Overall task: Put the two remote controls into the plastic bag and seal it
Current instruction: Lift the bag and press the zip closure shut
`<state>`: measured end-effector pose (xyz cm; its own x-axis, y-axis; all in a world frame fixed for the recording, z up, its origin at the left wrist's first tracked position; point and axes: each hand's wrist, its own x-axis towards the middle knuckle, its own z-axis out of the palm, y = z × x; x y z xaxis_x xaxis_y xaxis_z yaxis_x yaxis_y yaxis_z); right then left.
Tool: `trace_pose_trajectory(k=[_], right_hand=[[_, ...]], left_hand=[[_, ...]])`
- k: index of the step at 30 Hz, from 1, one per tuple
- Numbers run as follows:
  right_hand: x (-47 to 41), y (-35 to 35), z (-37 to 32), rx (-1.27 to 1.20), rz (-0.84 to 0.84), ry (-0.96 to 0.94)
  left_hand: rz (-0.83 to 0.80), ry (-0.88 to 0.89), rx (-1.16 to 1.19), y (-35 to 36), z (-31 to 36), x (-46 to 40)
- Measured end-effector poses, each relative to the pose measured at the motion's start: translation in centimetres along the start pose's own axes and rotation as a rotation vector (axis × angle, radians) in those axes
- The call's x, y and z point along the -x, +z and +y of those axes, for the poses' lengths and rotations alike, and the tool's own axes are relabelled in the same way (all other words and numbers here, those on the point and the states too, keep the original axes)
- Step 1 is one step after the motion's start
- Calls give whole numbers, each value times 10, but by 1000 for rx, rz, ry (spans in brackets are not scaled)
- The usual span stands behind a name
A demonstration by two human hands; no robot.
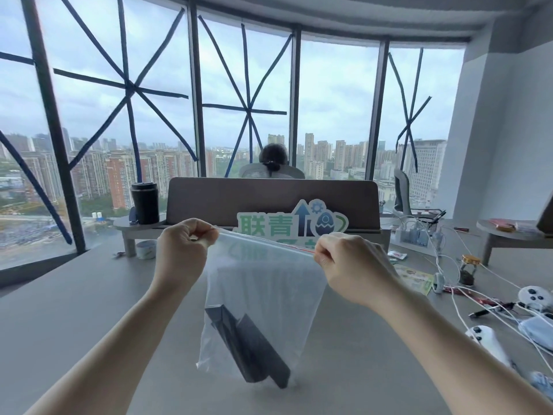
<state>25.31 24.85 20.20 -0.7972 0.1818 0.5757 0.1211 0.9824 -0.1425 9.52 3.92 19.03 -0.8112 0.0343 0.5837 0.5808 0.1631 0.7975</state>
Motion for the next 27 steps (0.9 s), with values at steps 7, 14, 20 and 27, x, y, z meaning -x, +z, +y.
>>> trace_pose_trajectory(k=[7, 14, 20, 27], right_hand=[[-19, 1, -25, -31, 57, -22], [-87, 82, -49, -111, 27, -12], [-193, 149, -93, -477, 103, 94], [-191, 226, -129, -574, -23, 100]], left_hand=[[17, -16, 76, -29, -13, -18], [16, -172, 60, -47, -83, -59], [87, -312, 227, -63, -131, -141], [186, -388, 309, -96, -212, -165]])
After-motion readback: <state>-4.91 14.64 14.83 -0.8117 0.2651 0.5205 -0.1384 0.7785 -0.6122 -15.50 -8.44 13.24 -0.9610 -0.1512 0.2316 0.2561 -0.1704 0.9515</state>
